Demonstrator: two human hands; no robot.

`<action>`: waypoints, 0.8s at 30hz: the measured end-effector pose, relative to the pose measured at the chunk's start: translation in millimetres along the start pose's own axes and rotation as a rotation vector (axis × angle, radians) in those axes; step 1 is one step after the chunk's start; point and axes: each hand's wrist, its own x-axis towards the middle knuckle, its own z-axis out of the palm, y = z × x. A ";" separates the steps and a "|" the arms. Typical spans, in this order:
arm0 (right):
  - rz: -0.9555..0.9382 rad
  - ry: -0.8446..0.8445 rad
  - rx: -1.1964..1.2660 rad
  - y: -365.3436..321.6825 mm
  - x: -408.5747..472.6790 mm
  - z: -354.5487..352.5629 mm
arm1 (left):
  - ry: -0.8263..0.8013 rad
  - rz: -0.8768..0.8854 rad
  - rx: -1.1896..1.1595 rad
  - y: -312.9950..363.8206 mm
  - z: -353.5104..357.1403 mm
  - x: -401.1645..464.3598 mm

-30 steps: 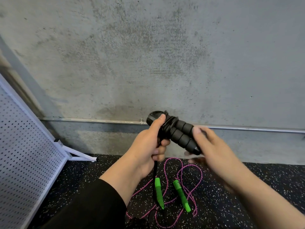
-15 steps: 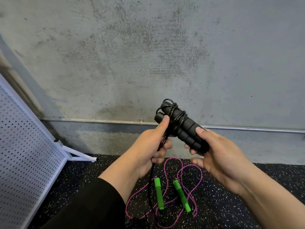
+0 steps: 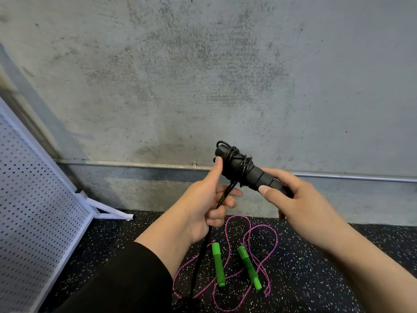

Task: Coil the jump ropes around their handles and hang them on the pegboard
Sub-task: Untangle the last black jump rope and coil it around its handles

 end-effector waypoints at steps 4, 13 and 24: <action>-0.079 0.047 -0.142 5.5 -0.2 4.6 | -0.028 -0.007 -0.022 -0.4 -1.0 0.1; -0.273 0.022 -0.608 23.2 2.8 10.2 | 0.042 0.031 -0.063 -6.3 -2.2 4.5; 0.482 -0.339 0.762 1.3 -2.6 -5.9 | -0.010 0.181 -0.029 -2.1 -3.0 1.6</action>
